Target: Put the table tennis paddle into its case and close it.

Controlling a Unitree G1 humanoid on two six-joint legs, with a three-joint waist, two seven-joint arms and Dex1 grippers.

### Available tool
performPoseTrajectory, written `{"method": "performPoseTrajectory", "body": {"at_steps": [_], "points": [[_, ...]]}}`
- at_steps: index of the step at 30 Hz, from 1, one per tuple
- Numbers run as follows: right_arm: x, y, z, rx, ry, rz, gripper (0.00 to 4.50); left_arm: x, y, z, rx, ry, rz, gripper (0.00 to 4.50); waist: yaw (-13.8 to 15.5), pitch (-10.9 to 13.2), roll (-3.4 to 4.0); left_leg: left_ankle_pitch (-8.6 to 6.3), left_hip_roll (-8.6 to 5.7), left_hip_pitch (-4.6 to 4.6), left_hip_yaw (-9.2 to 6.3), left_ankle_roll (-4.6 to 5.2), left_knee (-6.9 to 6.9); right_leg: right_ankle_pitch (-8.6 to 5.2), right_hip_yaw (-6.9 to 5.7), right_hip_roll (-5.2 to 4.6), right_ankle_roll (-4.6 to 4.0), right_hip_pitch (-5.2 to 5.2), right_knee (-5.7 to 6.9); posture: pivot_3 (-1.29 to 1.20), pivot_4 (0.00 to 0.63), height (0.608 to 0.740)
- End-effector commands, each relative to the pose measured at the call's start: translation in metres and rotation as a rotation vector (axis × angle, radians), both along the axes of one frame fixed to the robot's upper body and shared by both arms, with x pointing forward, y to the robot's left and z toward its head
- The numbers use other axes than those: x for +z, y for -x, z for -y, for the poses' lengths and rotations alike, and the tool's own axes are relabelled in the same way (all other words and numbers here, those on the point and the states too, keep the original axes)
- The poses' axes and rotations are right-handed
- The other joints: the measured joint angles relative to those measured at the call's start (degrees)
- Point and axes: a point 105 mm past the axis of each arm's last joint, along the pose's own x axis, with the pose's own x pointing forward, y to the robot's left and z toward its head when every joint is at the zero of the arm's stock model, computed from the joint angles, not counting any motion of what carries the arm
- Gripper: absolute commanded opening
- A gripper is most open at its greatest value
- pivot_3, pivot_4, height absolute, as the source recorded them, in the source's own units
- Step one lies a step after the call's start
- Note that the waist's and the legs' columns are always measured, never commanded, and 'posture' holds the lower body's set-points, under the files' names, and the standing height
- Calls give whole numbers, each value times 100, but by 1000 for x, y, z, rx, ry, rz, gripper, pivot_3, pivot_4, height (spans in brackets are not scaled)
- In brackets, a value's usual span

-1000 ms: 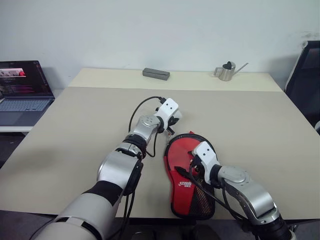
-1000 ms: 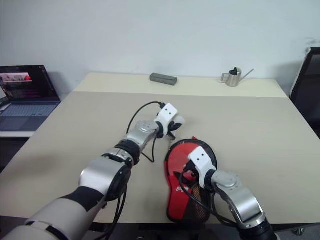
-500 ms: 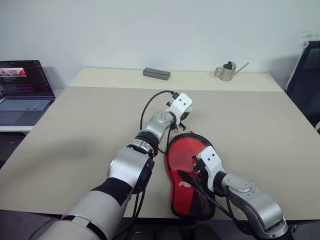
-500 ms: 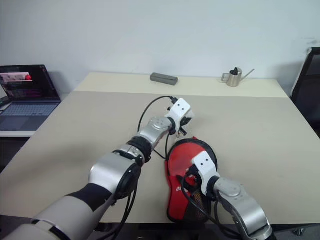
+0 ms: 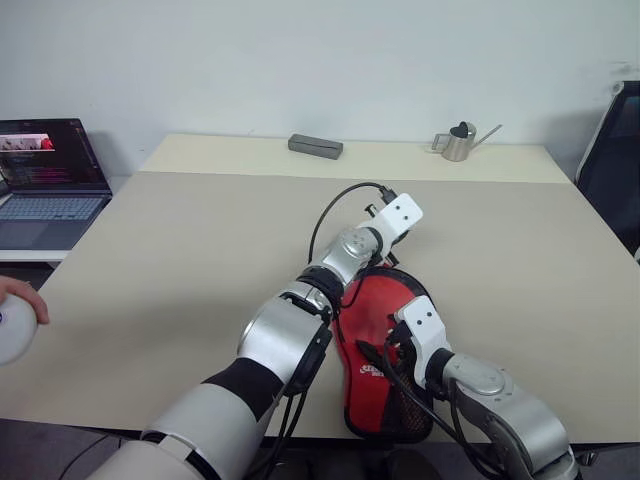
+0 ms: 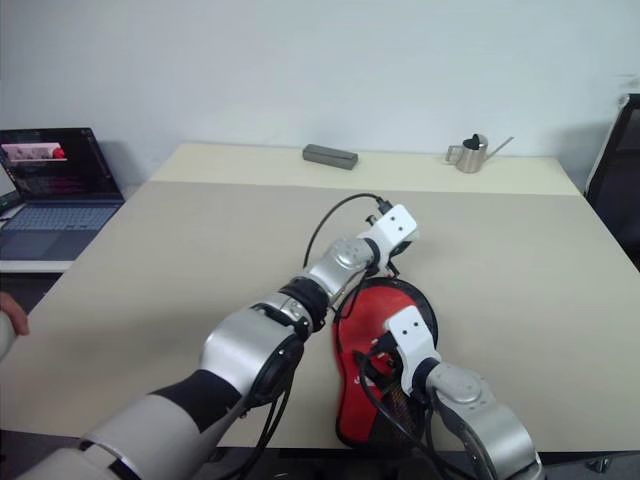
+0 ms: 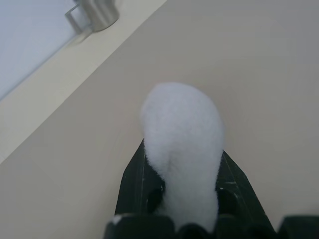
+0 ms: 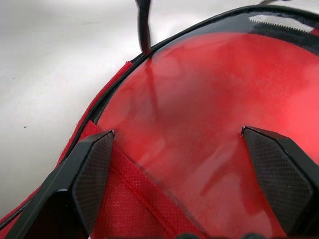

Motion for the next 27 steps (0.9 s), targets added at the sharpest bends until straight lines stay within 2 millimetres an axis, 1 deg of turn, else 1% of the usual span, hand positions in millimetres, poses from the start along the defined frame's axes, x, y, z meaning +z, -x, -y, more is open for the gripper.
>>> {"method": "performPoseTrajectory", "body": {"at_steps": [1, 5, 10, 14, 17, 18, 21, 27], "points": [[-58, 30, 6, -7, 73, -295, 4500, 33, 8, 27, -85, 31, 106, 467, -10, 0, 0, 0, -5, 0, -1, 1, 0, -1, 2, -3, 2, 0, 0, 0, 150, 740], [-58, 29, 7, -11, 73, -294, 4500, 34, 16, 41, -134, 27, 113, 467, -2, 2, -3, -1, -21, 0, -9, 2, -1, -6, 2, -15, 11, 1, -2, 0, 150, 740], [-57, 28, 7, -12, 72, -293, 4500, 24, 27, 52, -191, 18, 83, 467, -3, 2, -3, -2, -21, 0, -11, 3, -4, -7, 2, -15, 11, 1, -3, 0, 150, 740], [-57, 27, 7, -9, 73, -290, 4500, 22, 30, 56, -199, 29, 63, 467, -3, 2, -3, -2, -21, 1, -10, 3, -7, -7, 2, -15, 11, 1, -4, 0, 150, 740], [-56, 26, 5, -6, 73, -285, 4500, 8, 34, 56, -215, 13, 2, 467, -5, 2, -3, -2, -21, 1, -11, 3, -7, -7, 2, -15, 11, 1, -4, 0, 150, 740], [-56, 25, 5, -5, 72, -283, 4500, -2, 39, 56, -241, -9, -43, 467, -9, 2, -3, -2, -21, 1, -10, 3, -8, -7, 2, -15, 11, 1, -4, 0, 150, 740], [-55, 25, 4, -1, 72, -282, 4500, -19, 45, 52, -277, -24, -138, 467, -20, 1, -2, -2, -21, 2, -10, 3, -10, -7, 2, -14, 11, 1, -5, 0, 150, 740], [-55, 20, 4, 4, 74, -279, 4500, -21, 40, 42, -254, -9, -178, 2588, -31, 1, -4, -1, -21, 4, -10, 3, -15, -7, 3, -14, 11, 0, -4, 0, 150, 740]]}}
